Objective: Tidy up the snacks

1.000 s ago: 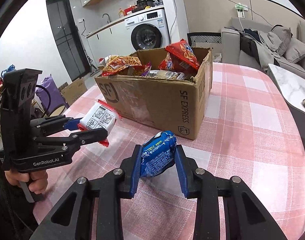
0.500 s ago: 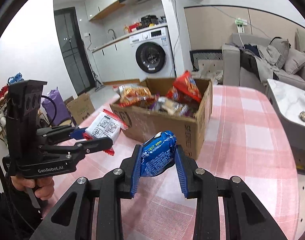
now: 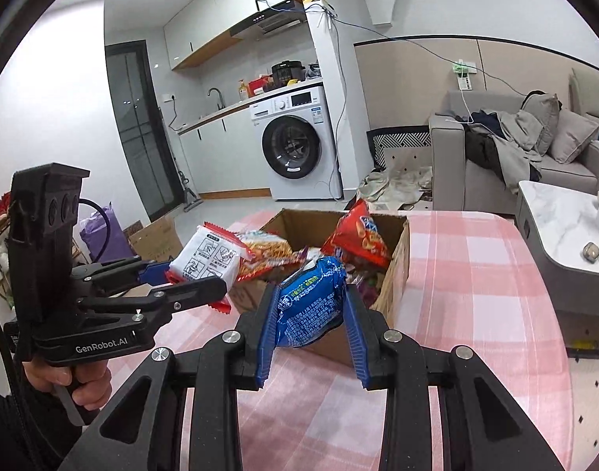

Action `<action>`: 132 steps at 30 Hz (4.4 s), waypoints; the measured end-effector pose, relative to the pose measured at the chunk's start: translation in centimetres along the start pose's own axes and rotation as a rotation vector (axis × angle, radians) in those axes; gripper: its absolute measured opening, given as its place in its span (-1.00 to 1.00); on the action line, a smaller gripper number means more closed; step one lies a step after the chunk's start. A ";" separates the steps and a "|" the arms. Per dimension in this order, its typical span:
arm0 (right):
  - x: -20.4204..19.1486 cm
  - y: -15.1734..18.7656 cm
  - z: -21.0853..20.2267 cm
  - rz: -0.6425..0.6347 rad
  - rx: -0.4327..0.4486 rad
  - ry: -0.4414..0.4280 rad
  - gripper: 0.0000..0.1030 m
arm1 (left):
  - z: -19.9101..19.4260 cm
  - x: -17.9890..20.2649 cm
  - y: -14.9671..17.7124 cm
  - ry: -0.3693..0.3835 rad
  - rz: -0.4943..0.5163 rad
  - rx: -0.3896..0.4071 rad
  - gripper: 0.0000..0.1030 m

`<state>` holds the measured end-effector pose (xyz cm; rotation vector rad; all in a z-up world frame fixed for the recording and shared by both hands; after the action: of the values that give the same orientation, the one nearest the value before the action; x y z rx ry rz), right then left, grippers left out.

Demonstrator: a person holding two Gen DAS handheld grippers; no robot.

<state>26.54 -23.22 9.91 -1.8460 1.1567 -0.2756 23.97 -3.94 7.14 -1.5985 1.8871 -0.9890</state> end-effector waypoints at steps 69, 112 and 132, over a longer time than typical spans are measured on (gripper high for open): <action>1.2 0.1 1.6 -0.010 0.103 0.008 0.99 | 4.1 -3.3 0.1 -0.111 -0.025 0.109 0.99; 1.3 5.0 1.6 -0.052 0.178 0.067 1.00 | 4.0 -5.7 6.7 -0.206 -0.064 0.199 0.99; 1.3 5.1 1.6 -0.055 0.174 0.075 1.00 | 3.9 -5.9 7.0 -0.205 -0.075 0.195 0.99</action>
<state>25.13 -24.06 4.66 -1.7286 1.0980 -0.4657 23.69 1.39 -1.23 -1.5985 1.5561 -0.9668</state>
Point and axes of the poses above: each gripper's, at about its wrist camera, not at the fingertips, and z roughly the way its jaws point, x to its right, y to its underside, the point moved 9 cm from there along z, roughly the way its jaws point, and after that the axes turned 5 degrees about -x, right-handed, at the moved point
